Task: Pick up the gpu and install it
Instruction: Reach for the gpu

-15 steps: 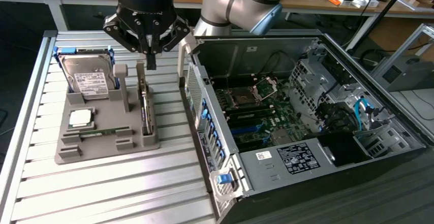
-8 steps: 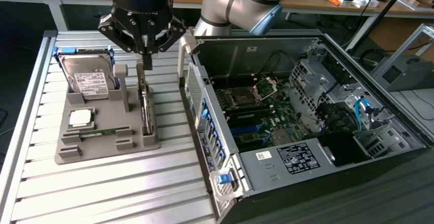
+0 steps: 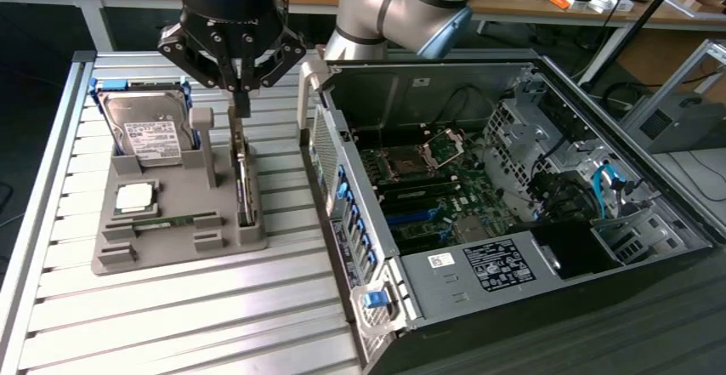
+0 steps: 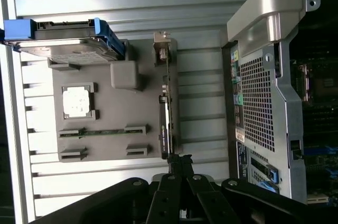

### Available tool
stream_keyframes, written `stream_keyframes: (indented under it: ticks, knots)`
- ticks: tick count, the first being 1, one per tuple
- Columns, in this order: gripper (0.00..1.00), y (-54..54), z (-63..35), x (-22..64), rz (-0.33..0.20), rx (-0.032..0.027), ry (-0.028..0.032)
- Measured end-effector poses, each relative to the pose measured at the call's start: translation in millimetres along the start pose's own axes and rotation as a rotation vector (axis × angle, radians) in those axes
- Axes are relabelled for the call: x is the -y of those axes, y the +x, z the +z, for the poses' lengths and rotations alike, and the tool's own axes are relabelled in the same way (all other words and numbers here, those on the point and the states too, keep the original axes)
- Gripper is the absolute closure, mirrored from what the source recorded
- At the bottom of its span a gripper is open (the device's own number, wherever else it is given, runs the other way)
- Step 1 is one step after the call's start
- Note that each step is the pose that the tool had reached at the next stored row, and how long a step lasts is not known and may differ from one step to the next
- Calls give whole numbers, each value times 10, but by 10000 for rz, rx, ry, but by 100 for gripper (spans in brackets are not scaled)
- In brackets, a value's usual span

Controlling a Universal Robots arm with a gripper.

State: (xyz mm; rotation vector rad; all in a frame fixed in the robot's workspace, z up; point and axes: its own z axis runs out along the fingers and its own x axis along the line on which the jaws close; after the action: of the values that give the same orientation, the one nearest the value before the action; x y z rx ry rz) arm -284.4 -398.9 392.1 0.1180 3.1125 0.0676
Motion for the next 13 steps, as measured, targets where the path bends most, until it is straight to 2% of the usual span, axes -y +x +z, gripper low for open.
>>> stream_keyframes:
  ticks: [13]
  knots:
    - [89,107,-2,8,0,1,-1]
